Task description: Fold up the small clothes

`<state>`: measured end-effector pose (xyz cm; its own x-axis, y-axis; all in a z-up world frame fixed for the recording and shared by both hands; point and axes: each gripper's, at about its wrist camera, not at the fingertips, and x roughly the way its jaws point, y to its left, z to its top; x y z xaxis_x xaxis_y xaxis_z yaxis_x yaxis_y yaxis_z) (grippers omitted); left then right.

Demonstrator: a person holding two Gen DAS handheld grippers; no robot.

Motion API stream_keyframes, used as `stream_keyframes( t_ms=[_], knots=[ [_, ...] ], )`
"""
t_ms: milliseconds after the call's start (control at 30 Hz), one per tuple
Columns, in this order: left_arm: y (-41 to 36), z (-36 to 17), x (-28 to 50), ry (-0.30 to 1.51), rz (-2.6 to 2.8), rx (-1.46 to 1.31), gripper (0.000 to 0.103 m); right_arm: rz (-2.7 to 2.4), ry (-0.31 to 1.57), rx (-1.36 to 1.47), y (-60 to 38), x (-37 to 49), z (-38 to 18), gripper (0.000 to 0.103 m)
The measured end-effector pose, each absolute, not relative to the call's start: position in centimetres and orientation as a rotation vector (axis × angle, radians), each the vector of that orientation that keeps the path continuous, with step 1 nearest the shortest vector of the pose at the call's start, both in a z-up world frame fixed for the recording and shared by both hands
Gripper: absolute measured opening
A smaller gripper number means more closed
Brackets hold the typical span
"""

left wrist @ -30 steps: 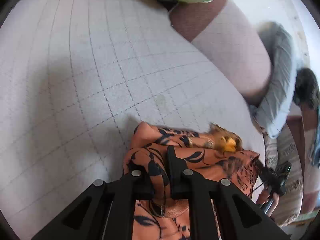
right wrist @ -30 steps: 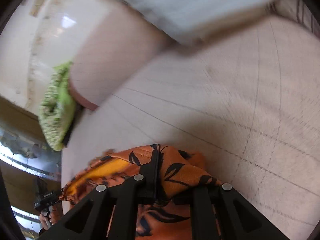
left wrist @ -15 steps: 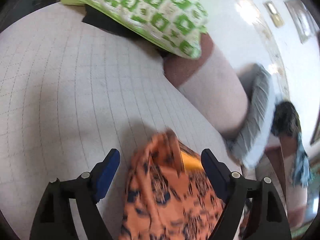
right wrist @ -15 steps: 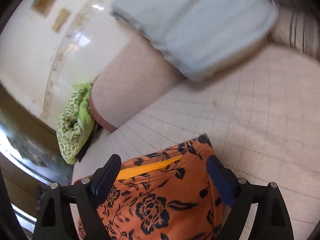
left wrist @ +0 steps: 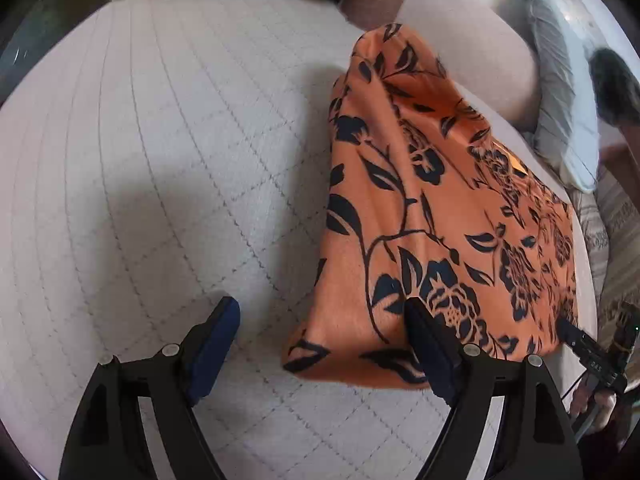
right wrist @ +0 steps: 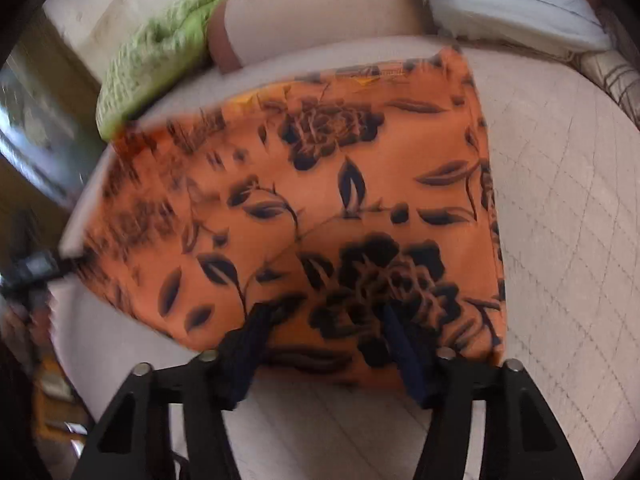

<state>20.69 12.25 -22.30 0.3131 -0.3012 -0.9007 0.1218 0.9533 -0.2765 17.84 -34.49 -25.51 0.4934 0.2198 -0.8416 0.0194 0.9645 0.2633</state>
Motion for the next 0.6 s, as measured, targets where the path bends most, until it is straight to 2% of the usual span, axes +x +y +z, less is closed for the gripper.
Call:
stream_keyframes(
  t_ms=[100, 267, 467, 600],
  knots=[
    [12.2, -19.5, 21.7, 1.188, -0.294, -0.166, 0.084, 0.139, 1.052, 0.233, -34.4, 18.1, -24.0, 0.059],
    [9.0, -15.7, 25.8, 1.118, -0.324, -0.139, 0.084, 0.189, 0.935, 0.281, -35.0, 18.5, -21.7, 0.059],
    [3.0, -20.4, 33.4, 1.246, -0.271, -0.023, 0.084, 0.205, 0.892, 0.340, -36.8, 18.1, -24.1, 0.059],
    [1.8, -22.0, 38.7, 1.210, -0.151, 0.072, 0.087, 0.241, 0.885, 0.335, -36.6, 18.7, -23.8, 0.061]
  ],
)
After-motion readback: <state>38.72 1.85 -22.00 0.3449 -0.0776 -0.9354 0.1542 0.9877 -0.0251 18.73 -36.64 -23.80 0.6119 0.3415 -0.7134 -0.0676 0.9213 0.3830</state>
